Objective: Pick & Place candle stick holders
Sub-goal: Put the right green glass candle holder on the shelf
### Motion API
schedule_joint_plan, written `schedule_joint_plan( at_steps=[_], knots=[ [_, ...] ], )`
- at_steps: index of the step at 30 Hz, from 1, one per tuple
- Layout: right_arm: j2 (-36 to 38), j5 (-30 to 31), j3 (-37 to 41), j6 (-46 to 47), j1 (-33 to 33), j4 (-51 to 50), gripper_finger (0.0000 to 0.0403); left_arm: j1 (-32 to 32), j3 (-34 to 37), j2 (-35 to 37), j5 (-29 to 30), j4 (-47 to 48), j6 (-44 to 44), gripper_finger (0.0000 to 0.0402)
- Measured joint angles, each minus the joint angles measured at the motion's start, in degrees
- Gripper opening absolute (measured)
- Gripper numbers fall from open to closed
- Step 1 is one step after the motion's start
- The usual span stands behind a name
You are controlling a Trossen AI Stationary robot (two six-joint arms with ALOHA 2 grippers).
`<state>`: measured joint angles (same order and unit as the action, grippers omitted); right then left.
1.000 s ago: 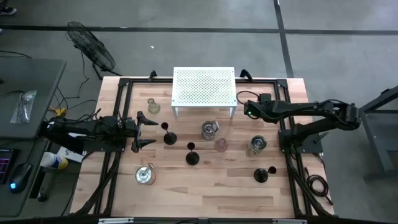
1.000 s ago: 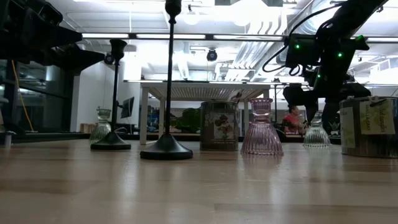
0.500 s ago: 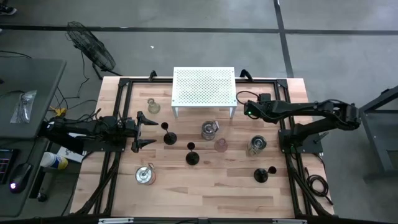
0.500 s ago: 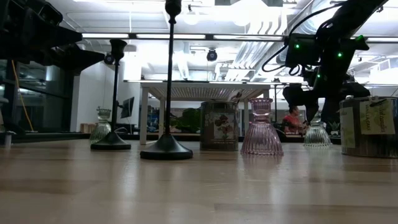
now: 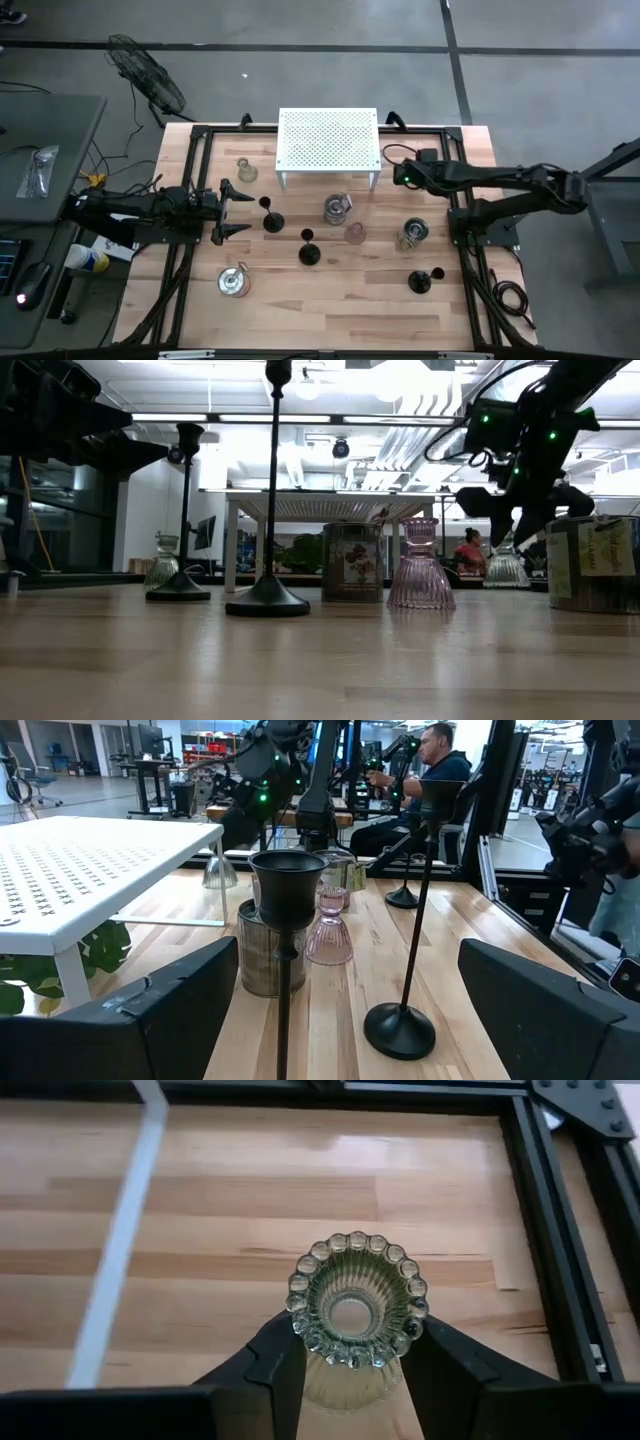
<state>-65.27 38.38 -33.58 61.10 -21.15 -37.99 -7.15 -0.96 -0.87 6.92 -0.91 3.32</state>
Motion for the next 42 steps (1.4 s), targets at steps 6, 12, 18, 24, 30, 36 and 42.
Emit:
schedule_joint_plan(
  at_steps=[6, 12, 18, 24, 30, 36, 42],
  knots=[
    [5.49, -1.89, -0.67, -6.65, -0.02, -0.19, 0.0135, 0.00, -0.01, 0.00, -0.01, 0.00, 0.01, 0.0372],
    [8.59, -5.29, -6.14, -17.39, -2.25, -0.01, 0.0135, 0.01, -0.01, -0.01, 0.00, 0.00, -0.01, 0.0372],
    [8.73, -8.57, -14.39, -28.20, -6.38, -0.83, 0.0135, 0.01, 0.01, 0.01, 0.00, 0.00, 0.01, 0.0372],
    [8.56, -10.79, -22.60, -35.49, -10.36, -1.62, 0.0135, 0.01, 0.01, 0.00, 0.00, 0.00, 0.01, 0.0372],
    [4.94, -15.83, -30.13, -40.41, -13.62, -1.42, 0.0135, -0.01, -0.01, 0.00, 0.00, 0.00, 0.01, 0.0372],
    [-3.22, -22.42, -38.46, -45.30, -15.48, -1.43, 0.0135, -0.01, -0.01, 0.00, 0.00, 0.00, 0.00, 0.0372],
    [-12.16, -27.28, -45.58, -47.73, -16.78, -1.34, 0.0135, 0.00, 0.00, 0.00, 0.00, 0.00, 0.00, 0.0372]
  ],
)
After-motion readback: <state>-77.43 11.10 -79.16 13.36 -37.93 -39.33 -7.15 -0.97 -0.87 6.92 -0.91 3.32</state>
